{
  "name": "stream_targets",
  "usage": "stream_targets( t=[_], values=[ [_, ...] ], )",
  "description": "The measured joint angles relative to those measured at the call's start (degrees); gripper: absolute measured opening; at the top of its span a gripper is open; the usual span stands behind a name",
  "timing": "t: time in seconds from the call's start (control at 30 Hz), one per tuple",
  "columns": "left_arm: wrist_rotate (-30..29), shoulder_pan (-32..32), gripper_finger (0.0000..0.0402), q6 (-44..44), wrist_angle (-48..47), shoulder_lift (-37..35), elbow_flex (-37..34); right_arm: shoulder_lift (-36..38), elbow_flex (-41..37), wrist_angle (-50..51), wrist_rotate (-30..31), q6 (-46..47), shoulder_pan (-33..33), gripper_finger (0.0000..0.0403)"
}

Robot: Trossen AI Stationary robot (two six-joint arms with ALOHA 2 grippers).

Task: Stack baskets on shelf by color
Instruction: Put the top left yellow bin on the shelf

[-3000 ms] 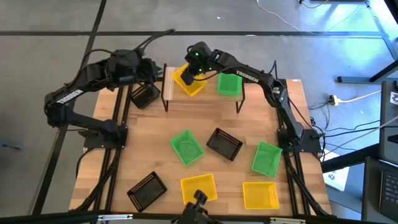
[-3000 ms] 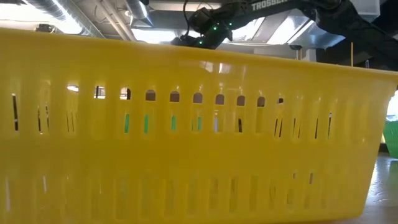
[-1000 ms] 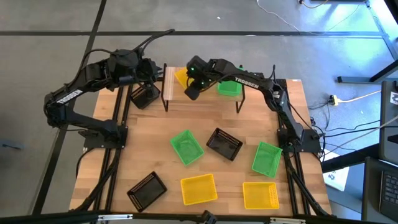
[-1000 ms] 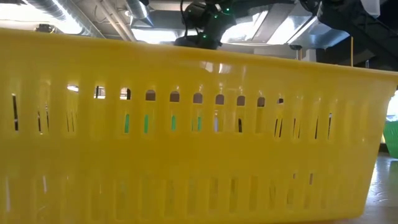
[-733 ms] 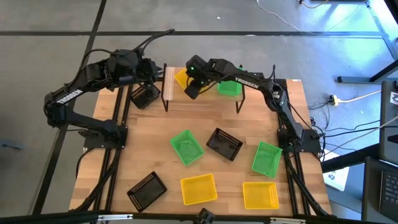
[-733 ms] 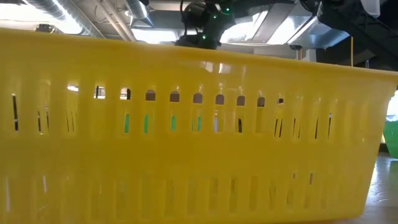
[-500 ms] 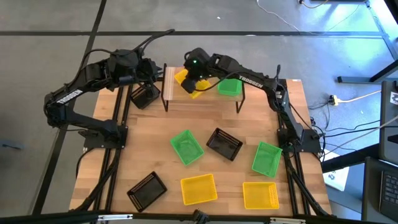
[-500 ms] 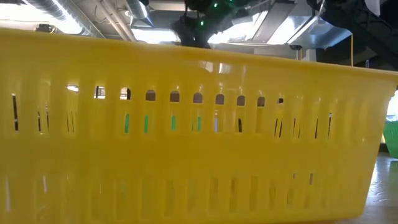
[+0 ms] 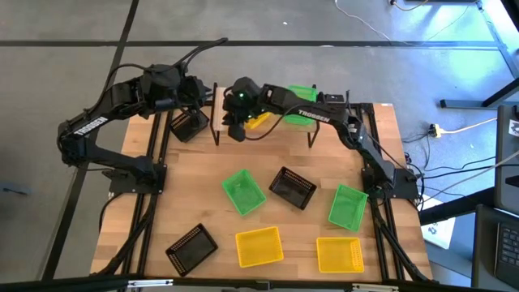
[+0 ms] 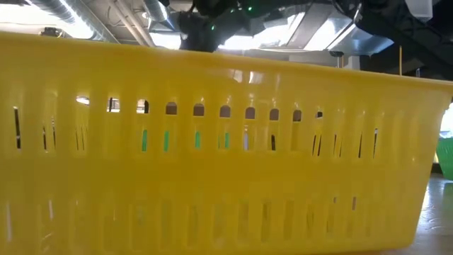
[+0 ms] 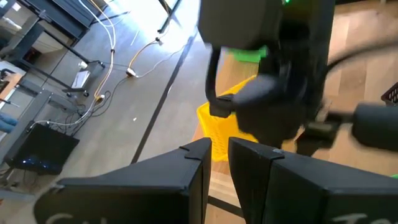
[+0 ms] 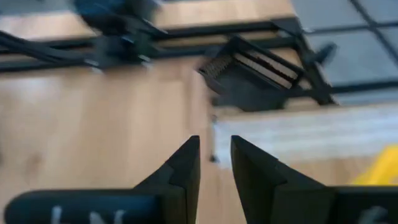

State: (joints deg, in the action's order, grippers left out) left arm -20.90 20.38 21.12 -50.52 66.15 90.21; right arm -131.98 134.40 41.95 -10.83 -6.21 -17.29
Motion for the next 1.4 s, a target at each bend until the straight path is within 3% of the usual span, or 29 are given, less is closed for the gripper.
stream_targets(
  t=[0.23, 0.57, 1.4],
  values=[
    [-0.01, 0.0, 0.0047, -0.05, -0.02, 0.0, 0.0, -0.16, 0.01, 0.93, 12.06, 2.02, 0.04, 0.009],
    [-0.01, 0.0, 0.0047, -0.1, 0.0, 0.0, 0.0, -0.16, 0.01, 4.48, 14.27, 2.9, -1.68, 0.009],
    [-0.01, 0.0, 0.0047, -0.14, 0.0, 0.0, 0.0, -0.16, 0.01, 4.64, 36.62, 6.15, -1.67, 0.009]
  ],
)
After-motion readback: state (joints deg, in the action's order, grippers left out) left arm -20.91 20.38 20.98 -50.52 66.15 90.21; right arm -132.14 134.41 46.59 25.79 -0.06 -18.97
